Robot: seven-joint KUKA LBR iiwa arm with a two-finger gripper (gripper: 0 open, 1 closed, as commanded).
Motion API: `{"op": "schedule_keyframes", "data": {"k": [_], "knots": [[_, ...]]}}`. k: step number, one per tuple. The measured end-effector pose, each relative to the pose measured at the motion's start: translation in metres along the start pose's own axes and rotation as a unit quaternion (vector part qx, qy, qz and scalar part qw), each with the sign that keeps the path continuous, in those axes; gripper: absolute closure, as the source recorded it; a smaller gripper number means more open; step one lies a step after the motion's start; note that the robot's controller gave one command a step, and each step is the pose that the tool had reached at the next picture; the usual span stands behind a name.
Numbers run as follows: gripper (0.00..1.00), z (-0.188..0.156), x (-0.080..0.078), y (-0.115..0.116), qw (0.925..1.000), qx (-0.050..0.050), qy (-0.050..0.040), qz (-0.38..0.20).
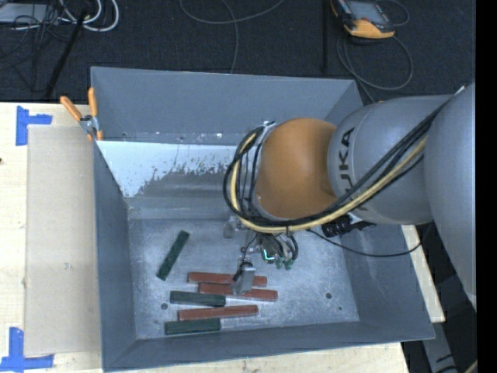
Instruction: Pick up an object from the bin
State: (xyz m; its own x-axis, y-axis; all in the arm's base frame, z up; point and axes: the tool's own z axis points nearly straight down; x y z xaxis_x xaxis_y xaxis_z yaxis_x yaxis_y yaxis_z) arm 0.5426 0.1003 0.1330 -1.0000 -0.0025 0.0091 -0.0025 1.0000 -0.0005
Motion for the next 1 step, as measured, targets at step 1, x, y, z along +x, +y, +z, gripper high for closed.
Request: {"op": "schedule_keyframes", "data": {"k": [1], "knots": [[0.00,0.0660,0.0207,-0.0123,0.9978,0.000,-0.0008,-0.066]]}}
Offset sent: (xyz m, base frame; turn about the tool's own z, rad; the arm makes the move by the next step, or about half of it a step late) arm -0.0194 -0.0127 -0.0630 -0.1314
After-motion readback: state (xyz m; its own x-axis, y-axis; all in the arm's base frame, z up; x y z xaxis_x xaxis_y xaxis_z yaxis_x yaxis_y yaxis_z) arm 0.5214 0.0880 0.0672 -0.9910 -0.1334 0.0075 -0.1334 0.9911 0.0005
